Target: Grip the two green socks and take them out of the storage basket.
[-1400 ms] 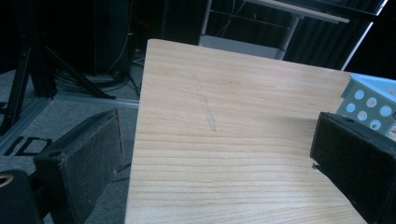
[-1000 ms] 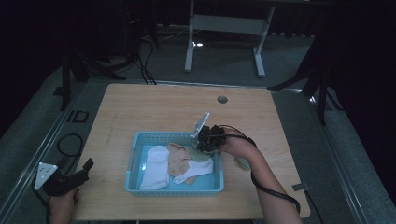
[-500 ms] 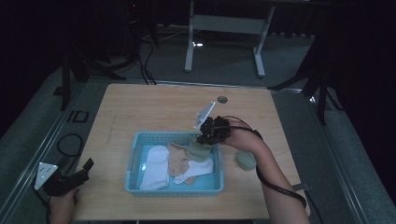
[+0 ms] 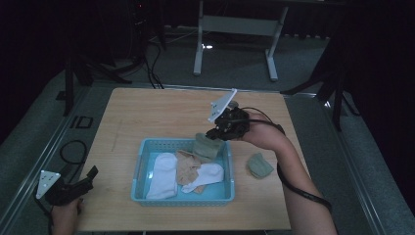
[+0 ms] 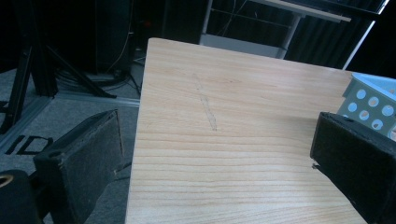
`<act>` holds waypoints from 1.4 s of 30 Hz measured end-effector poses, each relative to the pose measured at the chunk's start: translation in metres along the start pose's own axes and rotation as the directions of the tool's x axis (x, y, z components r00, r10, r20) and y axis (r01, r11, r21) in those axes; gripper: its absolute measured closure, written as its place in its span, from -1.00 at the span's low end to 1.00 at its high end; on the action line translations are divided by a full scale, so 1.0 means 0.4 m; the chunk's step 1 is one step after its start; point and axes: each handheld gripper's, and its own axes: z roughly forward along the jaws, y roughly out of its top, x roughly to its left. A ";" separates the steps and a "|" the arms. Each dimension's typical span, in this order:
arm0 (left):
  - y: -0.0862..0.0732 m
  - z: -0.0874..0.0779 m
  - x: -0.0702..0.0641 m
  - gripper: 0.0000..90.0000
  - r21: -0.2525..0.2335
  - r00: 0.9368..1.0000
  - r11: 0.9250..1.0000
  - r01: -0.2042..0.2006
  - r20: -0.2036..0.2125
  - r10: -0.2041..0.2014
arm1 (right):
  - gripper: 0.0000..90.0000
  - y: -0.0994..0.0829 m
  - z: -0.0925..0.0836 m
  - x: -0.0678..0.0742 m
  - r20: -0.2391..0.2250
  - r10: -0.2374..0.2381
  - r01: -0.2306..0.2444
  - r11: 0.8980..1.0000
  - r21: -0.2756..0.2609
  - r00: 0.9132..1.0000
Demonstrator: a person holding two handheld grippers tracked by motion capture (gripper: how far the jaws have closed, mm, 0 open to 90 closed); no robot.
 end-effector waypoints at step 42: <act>0.000 0.001 -0.002 -0.95 0.007 1.000 1.000 -0.005 -0.006 0.005 | 0.97 -0.397 -0.229 -0.101 0.218 0.351 -0.357 0.934 -0.010 0.911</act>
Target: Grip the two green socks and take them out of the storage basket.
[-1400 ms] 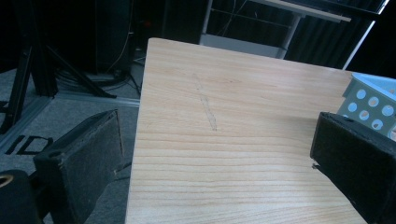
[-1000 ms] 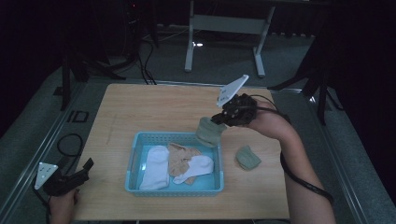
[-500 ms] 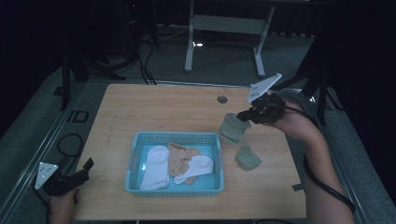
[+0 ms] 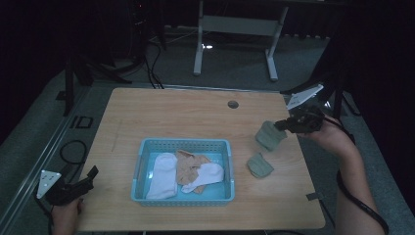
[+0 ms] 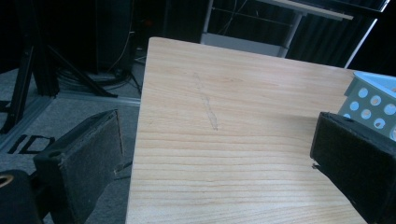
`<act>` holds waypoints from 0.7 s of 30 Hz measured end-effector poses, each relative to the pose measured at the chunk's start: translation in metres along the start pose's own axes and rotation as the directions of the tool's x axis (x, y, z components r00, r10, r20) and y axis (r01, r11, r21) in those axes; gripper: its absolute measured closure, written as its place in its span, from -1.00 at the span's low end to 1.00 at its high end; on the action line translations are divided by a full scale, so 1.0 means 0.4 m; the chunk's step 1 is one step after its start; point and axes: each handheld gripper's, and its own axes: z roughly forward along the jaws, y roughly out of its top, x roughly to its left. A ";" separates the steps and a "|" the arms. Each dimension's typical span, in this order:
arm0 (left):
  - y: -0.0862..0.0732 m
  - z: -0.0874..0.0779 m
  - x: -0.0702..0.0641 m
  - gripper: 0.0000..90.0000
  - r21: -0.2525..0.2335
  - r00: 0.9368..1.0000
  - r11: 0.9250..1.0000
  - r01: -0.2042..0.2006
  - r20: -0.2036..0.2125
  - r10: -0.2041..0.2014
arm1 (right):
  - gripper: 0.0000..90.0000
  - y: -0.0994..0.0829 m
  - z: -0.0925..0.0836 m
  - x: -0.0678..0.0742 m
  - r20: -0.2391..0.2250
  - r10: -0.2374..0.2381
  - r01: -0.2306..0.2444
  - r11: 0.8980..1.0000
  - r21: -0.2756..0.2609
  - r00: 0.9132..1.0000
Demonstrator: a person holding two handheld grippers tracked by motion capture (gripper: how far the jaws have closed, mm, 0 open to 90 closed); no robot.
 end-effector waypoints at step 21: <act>0.000 0.000 0.000 -0.95 0.000 1.000 1.000 -0.001 -0.001 0.001 | 0.96 -0.238 0.184 -0.065 0.040 0.214 -0.216 0.976 0.040 0.976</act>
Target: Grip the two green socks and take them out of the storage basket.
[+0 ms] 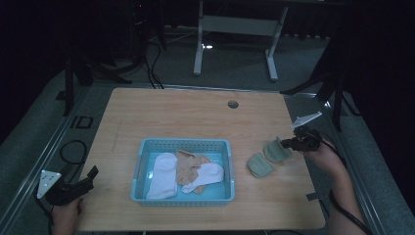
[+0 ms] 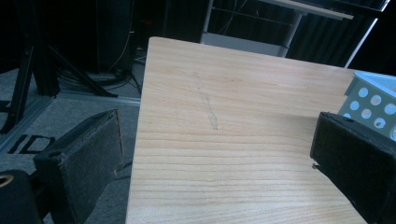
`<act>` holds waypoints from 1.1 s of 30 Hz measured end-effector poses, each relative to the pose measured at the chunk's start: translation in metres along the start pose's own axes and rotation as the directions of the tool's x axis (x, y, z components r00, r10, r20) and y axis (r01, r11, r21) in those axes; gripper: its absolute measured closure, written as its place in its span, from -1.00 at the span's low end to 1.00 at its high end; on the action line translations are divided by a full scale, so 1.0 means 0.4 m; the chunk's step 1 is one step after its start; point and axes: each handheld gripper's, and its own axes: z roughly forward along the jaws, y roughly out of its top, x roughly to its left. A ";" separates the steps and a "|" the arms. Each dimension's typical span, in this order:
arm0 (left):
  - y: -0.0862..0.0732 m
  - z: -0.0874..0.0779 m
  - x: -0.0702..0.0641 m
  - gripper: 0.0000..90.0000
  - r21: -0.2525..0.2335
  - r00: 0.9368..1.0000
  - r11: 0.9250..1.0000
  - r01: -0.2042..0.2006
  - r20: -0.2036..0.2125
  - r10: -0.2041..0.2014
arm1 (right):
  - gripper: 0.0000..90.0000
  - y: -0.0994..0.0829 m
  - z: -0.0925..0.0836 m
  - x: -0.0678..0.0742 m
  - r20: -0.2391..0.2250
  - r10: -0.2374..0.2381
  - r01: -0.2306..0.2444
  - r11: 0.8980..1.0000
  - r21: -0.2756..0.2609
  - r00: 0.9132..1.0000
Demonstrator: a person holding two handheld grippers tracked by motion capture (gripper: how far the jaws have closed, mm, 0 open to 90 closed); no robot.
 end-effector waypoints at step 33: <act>0.000 0.000 0.000 -0.95 0.001 1.000 1.000 0.000 0.000 0.000 | -0.55 -0.233 0.000 0.002 0.041 0.227 -0.211 0.949 -0.236 0.973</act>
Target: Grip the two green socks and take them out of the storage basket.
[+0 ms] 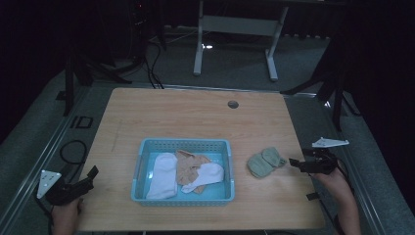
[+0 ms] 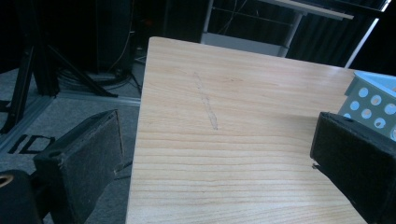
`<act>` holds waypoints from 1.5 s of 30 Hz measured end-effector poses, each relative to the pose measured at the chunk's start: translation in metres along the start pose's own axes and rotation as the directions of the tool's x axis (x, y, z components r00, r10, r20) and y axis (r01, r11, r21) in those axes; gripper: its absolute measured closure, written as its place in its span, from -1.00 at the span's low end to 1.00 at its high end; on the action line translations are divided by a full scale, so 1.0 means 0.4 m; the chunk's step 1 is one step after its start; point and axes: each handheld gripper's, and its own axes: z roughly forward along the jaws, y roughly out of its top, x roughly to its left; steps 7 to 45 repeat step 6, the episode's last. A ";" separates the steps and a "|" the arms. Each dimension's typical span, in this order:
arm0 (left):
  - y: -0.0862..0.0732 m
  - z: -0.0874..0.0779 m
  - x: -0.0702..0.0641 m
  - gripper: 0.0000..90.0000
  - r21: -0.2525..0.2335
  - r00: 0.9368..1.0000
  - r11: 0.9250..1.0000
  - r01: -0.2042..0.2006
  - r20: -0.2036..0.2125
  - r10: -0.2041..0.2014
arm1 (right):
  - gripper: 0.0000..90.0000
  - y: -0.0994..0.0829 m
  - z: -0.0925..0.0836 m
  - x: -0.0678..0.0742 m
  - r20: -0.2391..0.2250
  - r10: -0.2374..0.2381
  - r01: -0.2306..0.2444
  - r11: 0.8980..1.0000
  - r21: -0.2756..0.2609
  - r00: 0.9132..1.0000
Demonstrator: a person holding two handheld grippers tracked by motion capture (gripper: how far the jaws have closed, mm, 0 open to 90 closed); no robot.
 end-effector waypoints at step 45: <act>0.000 0.001 0.000 -0.95 0.002 1.000 1.000 -0.002 0.000 0.002 | -0.56 -0.052 -0.007 -0.001 0.015 0.029 -0.029 1.000 -0.004 0.999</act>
